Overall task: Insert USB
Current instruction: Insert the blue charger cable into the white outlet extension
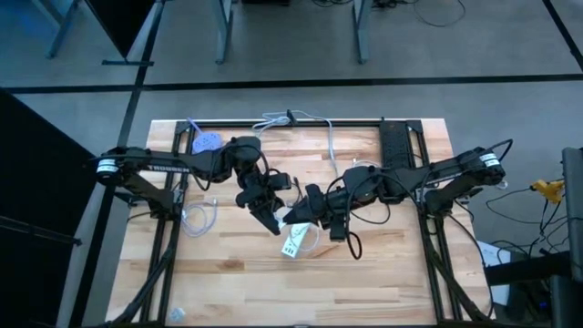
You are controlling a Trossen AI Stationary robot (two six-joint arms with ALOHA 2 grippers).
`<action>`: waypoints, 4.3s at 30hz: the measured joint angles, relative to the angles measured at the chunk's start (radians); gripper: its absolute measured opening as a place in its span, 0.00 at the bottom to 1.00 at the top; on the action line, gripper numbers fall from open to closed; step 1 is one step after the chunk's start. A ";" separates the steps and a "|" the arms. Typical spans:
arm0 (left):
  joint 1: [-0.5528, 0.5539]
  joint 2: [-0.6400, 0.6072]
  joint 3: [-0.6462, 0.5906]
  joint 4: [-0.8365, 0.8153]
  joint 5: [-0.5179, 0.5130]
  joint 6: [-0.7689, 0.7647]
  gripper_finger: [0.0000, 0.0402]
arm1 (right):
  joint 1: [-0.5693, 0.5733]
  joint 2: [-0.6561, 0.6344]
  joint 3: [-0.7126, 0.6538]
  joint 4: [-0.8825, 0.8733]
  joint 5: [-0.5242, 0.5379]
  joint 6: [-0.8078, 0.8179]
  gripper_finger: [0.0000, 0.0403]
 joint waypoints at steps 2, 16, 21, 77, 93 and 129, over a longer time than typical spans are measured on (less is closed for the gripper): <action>0.000 0.001 0.000 -0.001 0.000 0.000 0.00 | 0.000 0.013 0.000 0.007 0.000 0.000 0.18; -0.004 0.004 0.000 -0.002 0.001 0.008 0.00 | -0.001 0.034 0.000 0.060 0.029 0.003 0.08; -0.004 0.004 0.000 -0.001 0.002 0.009 0.00 | 0.001 0.031 0.000 0.058 0.054 0.012 0.09; 0.006 0.004 0.000 -0.038 -0.008 0.089 0.00 | 0.091 0.009 0.000 -0.011 0.213 0.065 0.00; 0.078 -0.038 0.000 -0.126 -0.058 0.141 0.18 | 0.136 -0.039 0.000 -0.158 0.502 0.242 0.00; -0.331 -0.256 -0.394 -0.349 -0.862 0.455 0.26 | 0.035 0.252 0.310 -1.039 0.137 1.156 0.00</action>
